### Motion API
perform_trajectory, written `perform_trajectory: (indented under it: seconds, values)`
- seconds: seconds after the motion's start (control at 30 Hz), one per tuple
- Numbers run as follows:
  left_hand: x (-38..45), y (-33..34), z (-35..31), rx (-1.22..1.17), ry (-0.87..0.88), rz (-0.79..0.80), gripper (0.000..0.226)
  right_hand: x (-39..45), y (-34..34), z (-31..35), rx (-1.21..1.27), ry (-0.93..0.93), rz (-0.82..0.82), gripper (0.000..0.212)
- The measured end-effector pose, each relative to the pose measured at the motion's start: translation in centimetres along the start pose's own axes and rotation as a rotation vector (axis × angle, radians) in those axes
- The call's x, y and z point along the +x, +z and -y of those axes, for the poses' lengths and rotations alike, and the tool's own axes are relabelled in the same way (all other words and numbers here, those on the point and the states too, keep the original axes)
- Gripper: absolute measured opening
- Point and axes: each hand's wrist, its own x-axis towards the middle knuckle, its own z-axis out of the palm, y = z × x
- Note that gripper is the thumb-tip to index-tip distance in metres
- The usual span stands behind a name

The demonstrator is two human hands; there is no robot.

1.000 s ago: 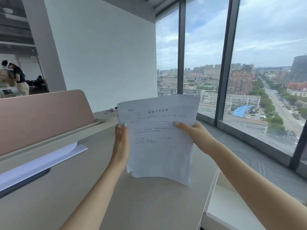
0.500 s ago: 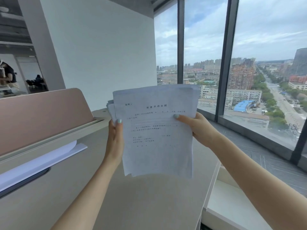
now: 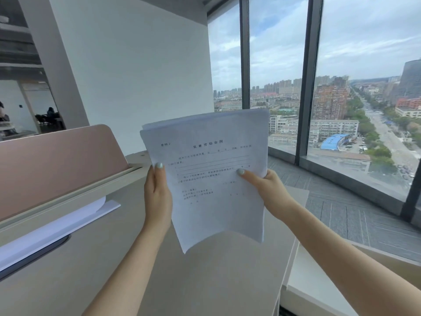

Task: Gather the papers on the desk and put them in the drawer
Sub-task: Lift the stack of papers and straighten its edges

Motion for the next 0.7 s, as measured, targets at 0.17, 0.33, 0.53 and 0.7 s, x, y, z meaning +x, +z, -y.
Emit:
perform_trajectory:
  seconds: [0.17, 0.33, 0.53, 0.7]
  values:
    - [-1.0, -1.9, 4.1, 0.056, -0.151, 0.01, 0.044, -1.0, -1.0, -2.0, -0.08, 0.158, 0.092, 0.017]
    - [-5.1, -1.4, 6.8, 0.085, -0.235, 0.095, 0.025, -3.0, -1.4, -6.0, -0.06, 0.218, 0.011, 0.021]
    - [-3.4, -0.8, 4.2, 0.07, -0.114, 0.077, 0.02, -2.1, -1.0, -3.5, 0.02, 0.079, -0.038, 0.013]
    - [-6.5, -1.7, 6.6, 0.096, -0.261, 0.084, 0.026, -3.8, -1.6, -6.3, -0.054, 0.216, 0.013, 0.015]
